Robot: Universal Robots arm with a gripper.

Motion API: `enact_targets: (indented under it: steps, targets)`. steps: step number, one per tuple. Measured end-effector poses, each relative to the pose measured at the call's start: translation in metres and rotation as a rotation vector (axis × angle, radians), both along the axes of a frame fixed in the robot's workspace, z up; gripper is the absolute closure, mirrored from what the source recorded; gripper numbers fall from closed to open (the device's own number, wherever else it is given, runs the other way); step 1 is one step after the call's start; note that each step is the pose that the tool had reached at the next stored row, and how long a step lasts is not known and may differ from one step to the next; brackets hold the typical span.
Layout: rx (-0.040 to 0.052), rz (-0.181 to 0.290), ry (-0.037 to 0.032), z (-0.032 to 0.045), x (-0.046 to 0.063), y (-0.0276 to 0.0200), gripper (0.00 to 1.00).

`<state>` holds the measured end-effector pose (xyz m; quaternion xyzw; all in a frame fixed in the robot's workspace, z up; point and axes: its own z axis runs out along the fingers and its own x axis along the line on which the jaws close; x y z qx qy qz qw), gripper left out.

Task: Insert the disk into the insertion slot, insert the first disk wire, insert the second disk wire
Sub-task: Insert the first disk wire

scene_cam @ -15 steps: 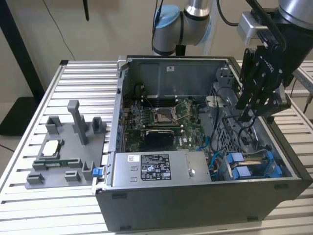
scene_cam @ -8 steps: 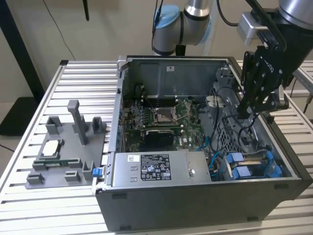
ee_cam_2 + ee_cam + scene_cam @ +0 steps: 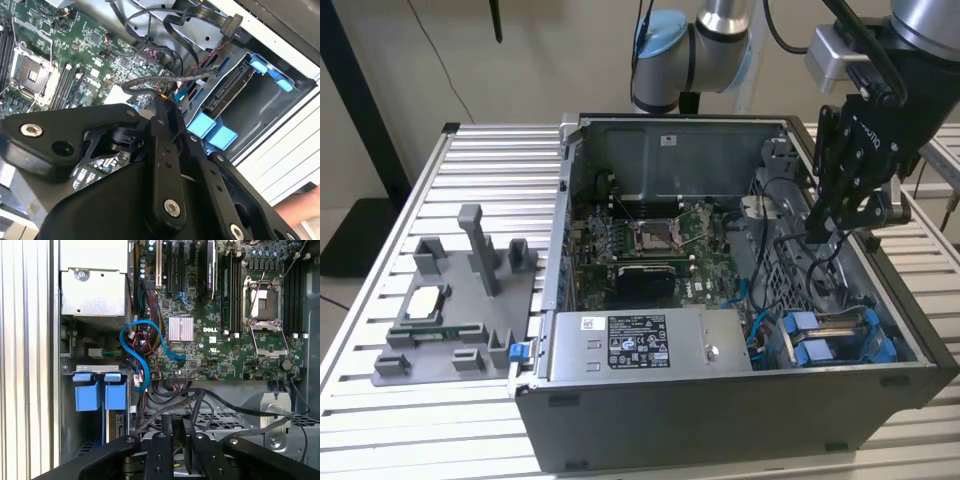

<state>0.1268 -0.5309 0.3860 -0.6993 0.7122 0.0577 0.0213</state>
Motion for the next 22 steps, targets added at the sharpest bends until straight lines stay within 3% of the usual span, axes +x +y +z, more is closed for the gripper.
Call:
enact_targets:
  steps: [6, 12, 15, 19, 22]
  targets:
    - [-0.0023, 0.0, 0.0, -0.0002, 0.0, -0.0001, 1.0]
    - [-0.0146, 0.0, 0.0006, -0.0002, 0.0003, -0.0005, 1.0]
    - [-0.03, 0.0, 0.0016, -0.0004, 0.0006, -0.0009, 1.0]
    - [-0.0587, 0.0, 0.0026, -0.0007, 0.0011, -0.0018, 1.0]
    - [-0.0706, 0.0, 0.0032, -0.0012, 0.002, -0.0034, 1.0]
